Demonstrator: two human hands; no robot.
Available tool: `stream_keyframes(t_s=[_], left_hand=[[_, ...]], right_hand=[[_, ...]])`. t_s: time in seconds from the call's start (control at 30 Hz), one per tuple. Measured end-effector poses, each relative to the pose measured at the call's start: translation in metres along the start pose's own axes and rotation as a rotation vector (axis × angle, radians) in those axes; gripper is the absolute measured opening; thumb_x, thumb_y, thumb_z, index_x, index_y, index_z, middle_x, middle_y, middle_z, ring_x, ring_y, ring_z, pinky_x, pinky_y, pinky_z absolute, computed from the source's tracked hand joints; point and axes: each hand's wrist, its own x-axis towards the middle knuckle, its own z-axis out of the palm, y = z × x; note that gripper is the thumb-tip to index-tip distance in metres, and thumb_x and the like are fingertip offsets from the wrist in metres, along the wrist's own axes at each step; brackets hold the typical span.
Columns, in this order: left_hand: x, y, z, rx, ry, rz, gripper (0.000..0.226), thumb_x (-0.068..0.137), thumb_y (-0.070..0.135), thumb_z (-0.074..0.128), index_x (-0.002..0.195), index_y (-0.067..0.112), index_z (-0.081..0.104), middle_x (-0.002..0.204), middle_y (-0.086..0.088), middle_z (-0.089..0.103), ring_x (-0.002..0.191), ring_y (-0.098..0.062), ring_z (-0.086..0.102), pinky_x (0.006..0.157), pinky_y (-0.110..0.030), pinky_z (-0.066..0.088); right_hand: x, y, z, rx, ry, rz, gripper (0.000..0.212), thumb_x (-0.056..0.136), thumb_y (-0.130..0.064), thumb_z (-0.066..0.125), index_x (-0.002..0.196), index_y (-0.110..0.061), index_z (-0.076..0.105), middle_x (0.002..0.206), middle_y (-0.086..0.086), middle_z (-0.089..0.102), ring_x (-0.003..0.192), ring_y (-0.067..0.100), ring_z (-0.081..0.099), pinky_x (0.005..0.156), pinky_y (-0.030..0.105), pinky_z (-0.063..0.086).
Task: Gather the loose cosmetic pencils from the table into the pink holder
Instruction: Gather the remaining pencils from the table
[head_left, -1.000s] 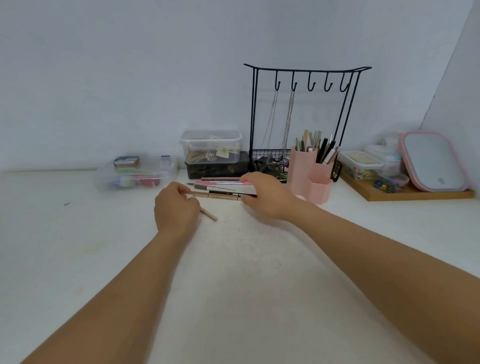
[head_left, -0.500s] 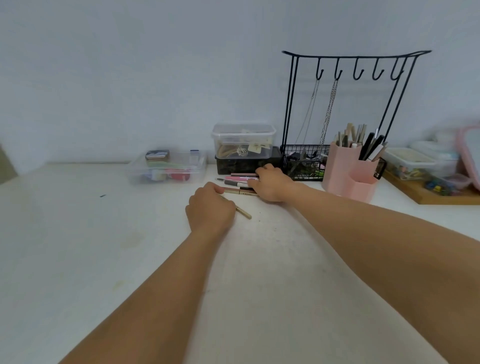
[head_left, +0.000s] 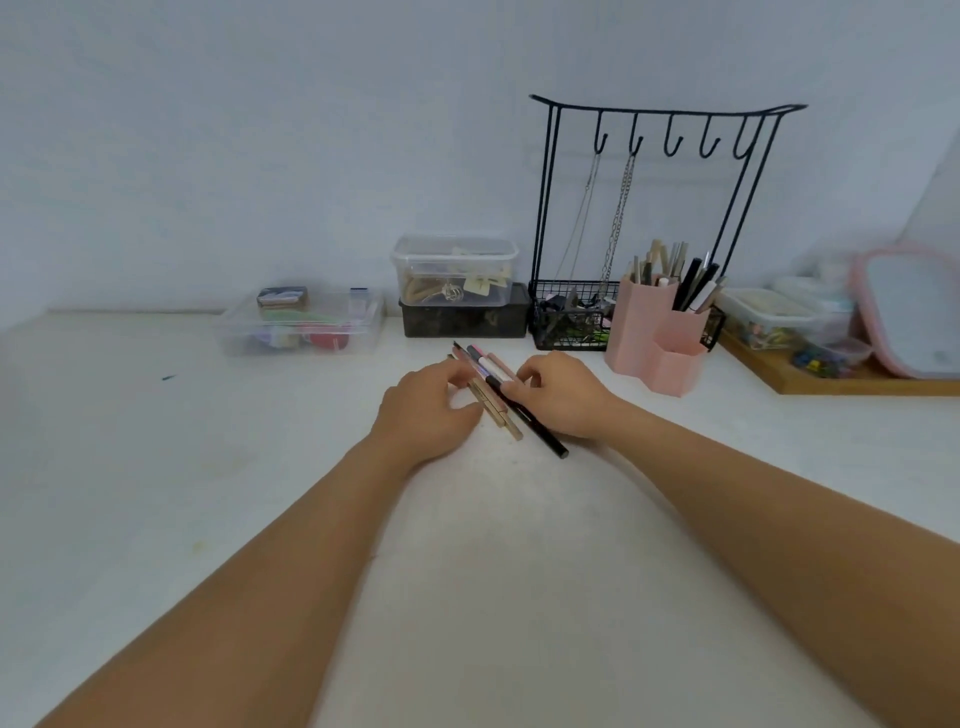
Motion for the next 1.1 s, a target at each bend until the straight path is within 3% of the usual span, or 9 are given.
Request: stream_keyframes(t_s=[0.13, 0.27, 0.43, 0.57, 0.63, 0.7, 0.8, 0.9, 1.1], left_hand=[[-0.003, 0.005, 0.004, -0.033, -0.016, 0.081, 0.042, 0.090, 0.029, 0.069, 0.131, 0.028, 0.061, 0.125, 0.003, 0.065, 0.105, -0.010, 0.055, 0.093, -0.031, 0.046], [-0.005, 0.009, 0.007, -0.059, 0.003, 0.100, 0.039, 0.091, 0.022, 0.069, 0.129, 0.025, 0.061, 0.116, 0.002, 0.061, 0.102, -0.013, 0.057, 0.085, -0.024, 0.042], [-0.006, 0.013, 0.004, -0.178, 0.055, 0.058, 0.023, 0.090, 0.020, 0.071, 0.111, 0.029, 0.066, 0.102, 0.006, 0.063, 0.091, -0.010, 0.059, 0.069, -0.012, 0.040], [-0.008, 0.018, 0.003, -0.220, 0.080, 0.039, 0.017, 0.090, 0.033, 0.074, 0.105, 0.027, 0.069, 0.095, 0.007, 0.064, 0.092, -0.016, 0.063, 0.069, -0.014, 0.043], [-0.010, 0.023, 0.004, -0.203, 0.072, 0.003, 0.042, 0.079, 0.058, 0.076, 0.106, 0.025, 0.067, 0.097, 0.006, 0.061, 0.092, -0.018, 0.061, 0.073, -0.022, 0.046], [-0.016, 0.035, 0.009, -0.100, 0.040, -0.059, 0.089, 0.052, 0.091, 0.066, 0.114, 0.026, 0.058, 0.106, 0.008, 0.053, 0.099, -0.016, 0.054, 0.083, -0.031, 0.045], [-0.025, 0.050, 0.026, 0.183, 0.012, -0.037, 0.134, 0.027, 0.110, 0.043, 0.131, 0.026, 0.044, 0.123, 0.002, 0.045, 0.115, -0.022, 0.045, 0.099, -0.043, 0.040], [-0.023, 0.050, 0.033, 0.277, 0.010, -0.007, 0.123, 0.036, 0.106, 0.046, 0.127, 0.023, 0.046, 0.125, -0.003, 0.048, 0.116, -0.027, 0.047, 0.098, -0.045, 0.038], [-0.016, 0.038, 0.030, 0.206, -0.009, 0.034, 0.083, 0.066, 0.086, 0.062, 0.124, 0.028, 0.053, 0.125, 0.000, 0.049, 0.114, -0.024, 0.049, 0.096, -0.040, 0.041]], right_hand=[[-0.016, 0.020, -0.006, 0.288, 0.105, 0.085, 0.022, 0.093, -0.036, 0.067, 0.099, -0.017, 0.077, 0.093, -0.004, 0.071, 0.086, 0.013, 0.062, 0.080, 0.030, 0.050], [-0.022, 0.026, -0.009, 0.380, 0.137, 0.137, 0.014, 0.082, -0.029, 0.077, 0.087, -0.017, 0.074, 0.082, -0.002, 0.071, 0.076, 0.011, 0.062, 0.065, 0.024, 0.045], [-0.026, 0.021, -0.008, 0.285, 0.144, 0.110, 0.014, 0.078, -0.026, 0.076, 0.083, -0.016, 0.069, 0.077, -0.004, 0.063, 0.071, 0.011, 0.056, 0.056, 0.023, 0.038], [-0.025, 0.021, -0.007, 0.277, 0.169, 0.101, 0.018, 0.078, -0.027, 0.077, 0.086, -0.014, 0.069, 0.081, -0.001, 0.064, 0.074, 0.014, 0.057, 0.059, 0.025, 0.039], [-0.023, 0.022, -0.008, 0.300, 0.199, 0.103, 0.012, 0.082, -0.023, 0.074, 0.085, -0.013, 0.070, 0.081, -0.001, 0.065, 0.077, 0.015, 0.060, 0.064, 0.026, 0.045], [-0.020, 0.024, -0.008, 0.270, 0.212, 0.102, 0.007, 0.083, -0.019, 0.071, 0.084, -0.012, 0.072, 0.078, -0.002, 0.065, 0.077, 0.015, 0.061, 0.065, 0.026, 0.046], [-0.017, 0.021, -0.007, 0.188, 0.209, 0.114, 0.014, 0.081, -0.023, 0.075, 0.069, -0.017, 0.070, 0.067, -0.005, 0.065, 0.065, 0.008, 0.057, 0.057, 0.024, 0.041], [-0.015, 0.019, -0.008, 0.130, 0.191, 0.141, 0.023, 0.083, -0.024, 0.074, 0.063, -0.012, 0.073, 0.068, 0.004, 0.072, 0.063, 0.012, 0.062, 0.061, 0.030, 0.050], [-0.015, 0.018, -0.018, 0.117, 0.155, 0.202, 0.030, 0.088, -0.026, 0.073, 0.078, 0.002, 0.076, 0.077, 0.018, 0.074, 0.076, 0.031, 0.070, 0.074, 0.043, 0.059]])
